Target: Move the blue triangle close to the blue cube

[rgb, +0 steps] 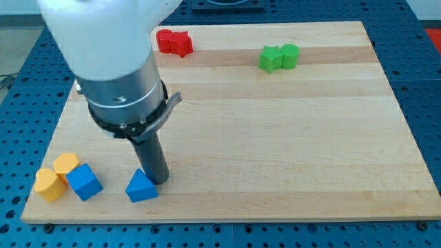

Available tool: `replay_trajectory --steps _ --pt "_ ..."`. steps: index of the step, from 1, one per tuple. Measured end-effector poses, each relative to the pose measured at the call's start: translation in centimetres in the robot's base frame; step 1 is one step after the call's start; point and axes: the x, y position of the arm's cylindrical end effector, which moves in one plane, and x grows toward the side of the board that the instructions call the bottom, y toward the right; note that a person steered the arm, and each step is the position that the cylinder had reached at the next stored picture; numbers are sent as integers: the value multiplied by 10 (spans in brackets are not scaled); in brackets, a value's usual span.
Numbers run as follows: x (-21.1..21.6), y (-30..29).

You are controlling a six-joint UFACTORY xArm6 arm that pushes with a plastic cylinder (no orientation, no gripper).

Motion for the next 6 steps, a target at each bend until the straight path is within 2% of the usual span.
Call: replay_trajectory --steps 3,5,6 --pt "36 37" --pt "46 -29" --pt "46 -5"
